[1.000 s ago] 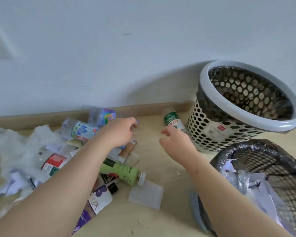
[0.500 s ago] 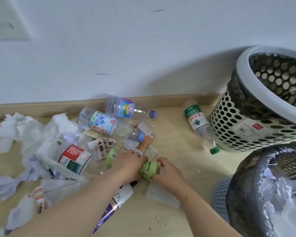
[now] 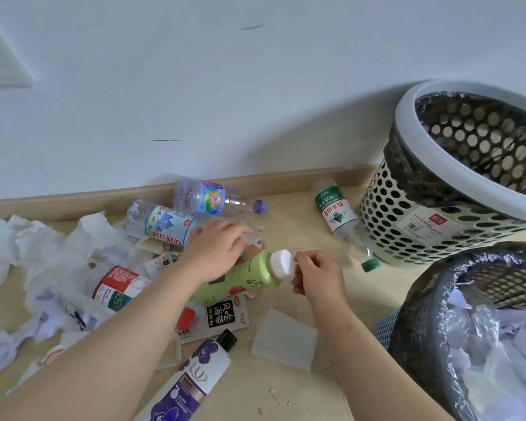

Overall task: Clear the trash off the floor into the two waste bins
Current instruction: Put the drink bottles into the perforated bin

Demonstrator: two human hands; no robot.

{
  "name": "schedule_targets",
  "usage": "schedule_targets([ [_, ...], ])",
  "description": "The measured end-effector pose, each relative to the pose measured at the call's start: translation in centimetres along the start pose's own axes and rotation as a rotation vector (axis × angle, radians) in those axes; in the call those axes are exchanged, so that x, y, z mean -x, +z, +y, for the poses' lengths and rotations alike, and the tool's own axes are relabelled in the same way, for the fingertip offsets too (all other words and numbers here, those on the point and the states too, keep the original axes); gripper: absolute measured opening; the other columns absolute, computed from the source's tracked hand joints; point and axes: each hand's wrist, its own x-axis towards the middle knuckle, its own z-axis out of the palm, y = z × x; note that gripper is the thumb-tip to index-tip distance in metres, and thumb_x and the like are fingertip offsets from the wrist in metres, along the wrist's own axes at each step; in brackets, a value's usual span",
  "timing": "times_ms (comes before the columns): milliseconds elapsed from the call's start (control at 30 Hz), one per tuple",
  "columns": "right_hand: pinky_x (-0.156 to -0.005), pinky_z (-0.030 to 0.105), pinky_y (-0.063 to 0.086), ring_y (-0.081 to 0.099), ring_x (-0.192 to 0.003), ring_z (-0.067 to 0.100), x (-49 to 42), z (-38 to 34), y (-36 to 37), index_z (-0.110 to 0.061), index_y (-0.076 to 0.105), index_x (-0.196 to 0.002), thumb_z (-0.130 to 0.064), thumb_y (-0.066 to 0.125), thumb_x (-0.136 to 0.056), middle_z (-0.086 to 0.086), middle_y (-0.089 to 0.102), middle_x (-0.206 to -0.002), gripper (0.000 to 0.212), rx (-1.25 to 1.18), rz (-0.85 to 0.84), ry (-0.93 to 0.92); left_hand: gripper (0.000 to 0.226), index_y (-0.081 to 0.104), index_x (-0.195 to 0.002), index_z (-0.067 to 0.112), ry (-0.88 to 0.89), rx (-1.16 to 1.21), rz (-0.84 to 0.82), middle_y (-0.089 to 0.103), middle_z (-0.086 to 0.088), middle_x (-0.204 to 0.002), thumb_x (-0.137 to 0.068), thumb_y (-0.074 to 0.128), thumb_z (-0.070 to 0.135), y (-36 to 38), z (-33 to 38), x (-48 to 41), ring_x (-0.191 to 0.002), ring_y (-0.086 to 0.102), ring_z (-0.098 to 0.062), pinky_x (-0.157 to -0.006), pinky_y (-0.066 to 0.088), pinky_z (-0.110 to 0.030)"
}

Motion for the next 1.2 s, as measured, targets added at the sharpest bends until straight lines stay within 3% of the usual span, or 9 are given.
schedule_targets([
  [133,-0.059,0.026,0.052,0.058,-0.071,0.016,0.5,0.1,0.1,-0.021,0.06,-0.094,-0.029,0.051,-0.094,0.003,0.062,-0.093,0.012,0.108,-0.047,-0.067,0.067,0.022,-0.147,0.028,-0.167,-0.208,-0.025,0.016,0.003,-0.156,-0.089,0.045,0.006,1.0,-1.2,-1.0,-0.144,0.007,-0.022,-0.113,0.014,-0.042],
  [267,-0.093,0.038,0.05,0.054,-0.109,0.016,1.6,1.2,0.5,-0.029,0.049,-0.126,-0.035,0.063,-0.086,-0.008,0.049,-0.113,0.043,0.284,-0.159,-0.117,0.071,0.024,-0.145,0.028,-0.133,-0.44,0.018,0.018,-0.002,-0.154,-0.085,0.053,0.006,2.3,-1.2,-1.4,-0.143,0.006,-0.027,-0.113,0.011,-0.046],
  [433,-0.058,0.024,0.051,0.057,-0.07,0.015,1.5,1.9,0.4,-0.028,0.056,-0.099,-0.026,0.066,-0.084,-0.001,0.057,-0.096,0.017,0.146,-0.175,-0.01,0.061,0.031,-0.141,0.026,0.026,-0.714,0.005,0.032,-0.005,-0.144,-0.086,0.054,0.014,2.0,-1.4,-1.8,-0.137,0.023,-0.028,-0.11,0.018,-0.043],
  [500,-0.053,0.022,0.049,0.054,-0.062,0.012,1.5,1.9,0.4,-0.027,0.057,-0.096,-0.024,0.066,-0.085,-0.002,0.056,-0.09,0.014,0.123,-0.187,-0.016,0.061,0.031,-0.141,0.027,0.037,-0.735,0.004,0.036,-0.004,-0.139,-0.086,0.057,0.019,1.8,-1.6,-1.8,-0.134,0.027,-0.026,-0.11,0.018,-0.043],
  [600,-0.05,0.022,0.048,0.052,-0.059,0.012,1.6,1.9,0.1,-0.027,0.058,-0.089,-0.023,0.067,-0.084,-0.003,0.056,-0.086,0.012,0.076,-0.165,-0.027,0.059,0.034,-0.14,0.029,0.069,-0.685,0.031,0.038,-0.003,-0.136,-0.086,0.058,0.024,1.6,-1.8,-1.6,-0.131,0.03,-0.025,-0.111,0.019,-0.042],
  [733,-0.045,0.022,0.049,0.051,-0.055,0.012,1.6,0.4,-1.4,-0.026,0.057,-0.088,-0.022,0.067,-0.084,-0.002,0.056,-0.085,0.012,0.048,-0.083,-0.066,0.06,0.033,-0.138,0.025,0.091,-0.624,0.096,0.037,-0.007,-0.134,-0.084,0.053,0.006,0.6,-1.0,-1.0,-0.128,0.032,-0.027,-0.105,0.027,-0.038],
  [900,-0.045,0.022,0.05,0.05,-0.045,0.01,1.9,-2.7,-3.2,-0.018,0.055,-0.103,-0.02,0.065,-0.085,0.004,0.057,-0.088,0.021,0.057,-0.019,-0.181,0.051,0.04,-0.132,0.021,0.074,-0.489,0.191,0.04,-0.008,-0.13,-0.085,0.052,0.006,-2.1,0.9,0.1,-0.12,0.04,-0.029,-0.092,0.035,-0.037],
  [1067,-0.041,0.016,0.044,0.056,-0.073,0.02,2.5,-5.6,-4.6,-0.026,0.057,-0.093,-0.02,0.065,-0.081,0.006,0.053,-0.11,0.015,-0.01,0.098,-0.324,0.05,0.038,-0.134,0.02,0.063,-0.236,0.292,0.039,-0.008,-0.129,-0.088,0.058,0.026,-6.4,5.2,1.5,-0.118,0.042,-0.03,-0.09,0.038,-0.036],
  [1200,-0.047,0.023,0.045,0.055,-0.074,0.017,3.4,-8.5,-6.5,-0.026,0.057,-0.089,-0.017,0.066,-0.079,0.008,0.055,-0.111,0.015,-0.177,0.16,-0.381,0.053,0.033,-0.134,0.018,0.06,-0.004,0.348,0.036,-0.008,-0.128,-0.089,0.058,0.028,-10.4,9.2,2.5,-0.119,0.04,-0.028,-0.092,0.036,-0.034],
])
